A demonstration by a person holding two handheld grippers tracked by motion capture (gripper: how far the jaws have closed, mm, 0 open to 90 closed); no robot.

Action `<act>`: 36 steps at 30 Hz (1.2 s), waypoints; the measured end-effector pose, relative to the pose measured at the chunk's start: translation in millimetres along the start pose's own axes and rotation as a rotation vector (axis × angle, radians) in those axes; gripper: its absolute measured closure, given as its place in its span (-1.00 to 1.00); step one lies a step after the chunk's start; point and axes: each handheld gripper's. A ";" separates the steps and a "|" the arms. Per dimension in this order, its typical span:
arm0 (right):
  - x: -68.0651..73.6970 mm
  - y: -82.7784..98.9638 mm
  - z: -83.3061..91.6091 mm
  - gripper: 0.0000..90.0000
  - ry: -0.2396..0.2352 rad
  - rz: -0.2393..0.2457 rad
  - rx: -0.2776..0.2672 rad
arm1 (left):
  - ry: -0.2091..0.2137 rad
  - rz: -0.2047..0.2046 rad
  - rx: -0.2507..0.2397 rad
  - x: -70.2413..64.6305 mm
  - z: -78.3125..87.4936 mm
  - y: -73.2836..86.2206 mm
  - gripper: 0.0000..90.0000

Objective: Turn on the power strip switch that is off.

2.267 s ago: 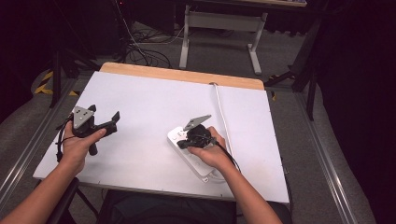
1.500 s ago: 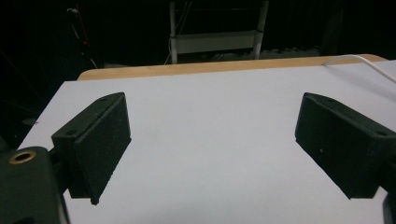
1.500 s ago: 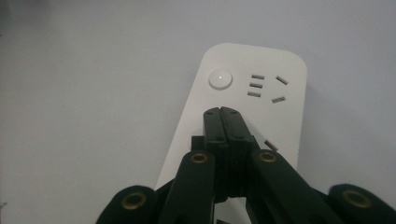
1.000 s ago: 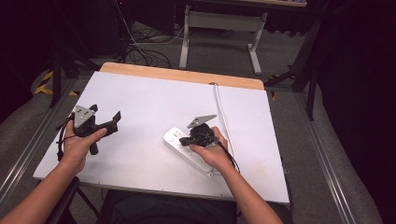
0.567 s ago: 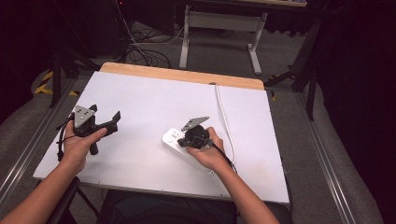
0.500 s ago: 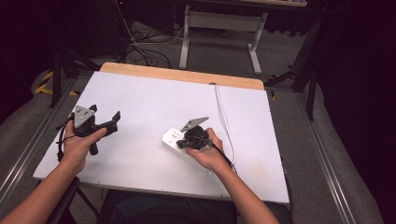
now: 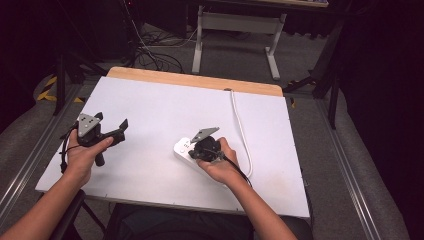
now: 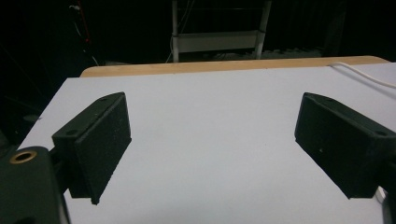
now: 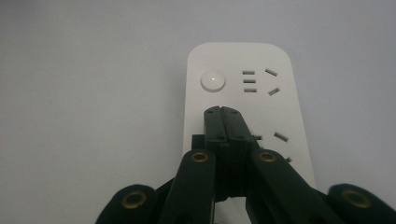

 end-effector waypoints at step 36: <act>-12.1 0.8 12.5 1.00 -0.059 -0.074 -0.121 | 0.005 -0.004 0.001 -0.4 -1.7 -0.3 -0.75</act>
Point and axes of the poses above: each handheld gripper's, and its own axes: z roughly backward along the jaws, y roughly out of its underside, x roughly to its left, and after that the axes turned 9 degrees about y, right-handed
